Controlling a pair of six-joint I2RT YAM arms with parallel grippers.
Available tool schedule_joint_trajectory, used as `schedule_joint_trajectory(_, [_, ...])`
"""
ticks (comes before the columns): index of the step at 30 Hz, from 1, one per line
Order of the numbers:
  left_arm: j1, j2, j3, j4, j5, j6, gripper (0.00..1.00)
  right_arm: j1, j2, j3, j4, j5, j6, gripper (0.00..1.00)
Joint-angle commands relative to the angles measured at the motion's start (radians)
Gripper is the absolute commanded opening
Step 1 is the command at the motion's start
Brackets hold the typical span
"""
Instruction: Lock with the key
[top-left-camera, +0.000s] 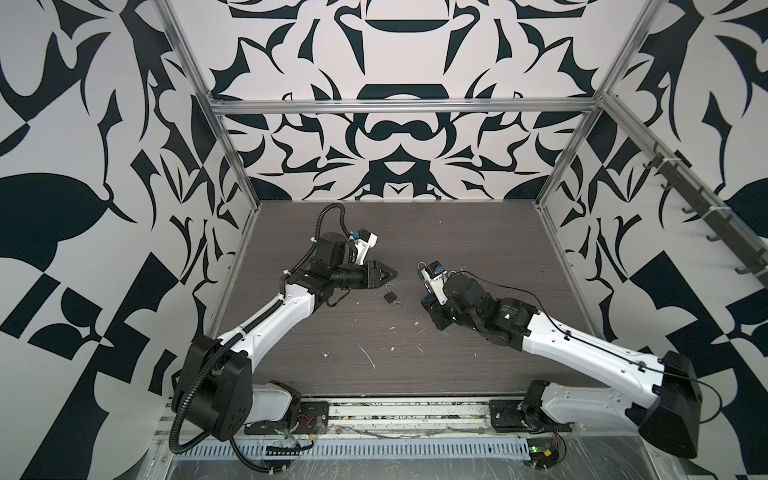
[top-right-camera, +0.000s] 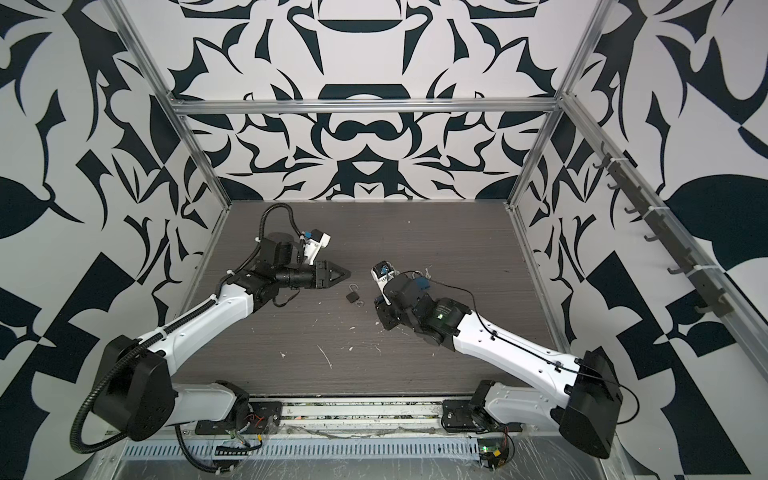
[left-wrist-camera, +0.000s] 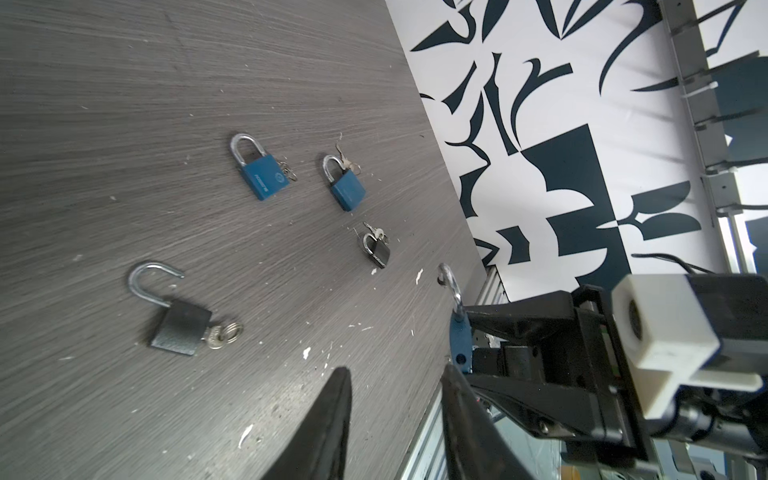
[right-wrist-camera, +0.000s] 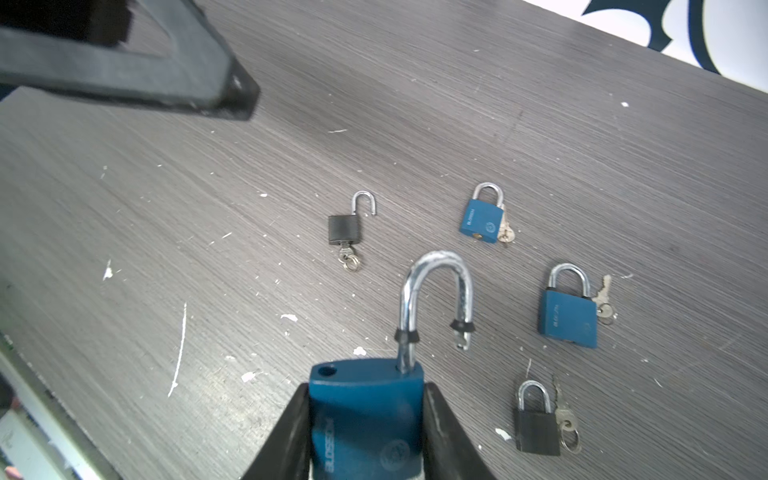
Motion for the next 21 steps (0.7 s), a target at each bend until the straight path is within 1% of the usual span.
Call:
schedule_joint_trajectory(1, [-0.026,0.027,0.013,0.052,0.043,-0.025,0.39,-0.002,-0.016,0.008,0.086,-0.021,-0.027,0.0])
schedule_joint_trajectory(4, [-0.064,0.057,0.019,0.108,0.067,-0.049,0.39,-0.002,0.004,0.02,0.08,-0.018,-0.027,0.0])
schedule_joint_trajectory(7, [-0.101,0.097,0.039,0.129,0.073,-0.055,0.38,-0.002,0.019,0.028,0.087,-0.017,-0.024,0.0])
schedule_joint_trajectory(14, [-0.122,0.162,0.048,0.232,0.092,-0.109,0.37,-0.001,0.052,0.054,0.089,-0.013,-0.02,0.0])
schedule_joint_trajectory(21, [-0.145,0.212,0.079,0.244,0.097,-0.111,0.35,-0.002,0.064,0.064,0.09,-0.017,-0.014,0.0])
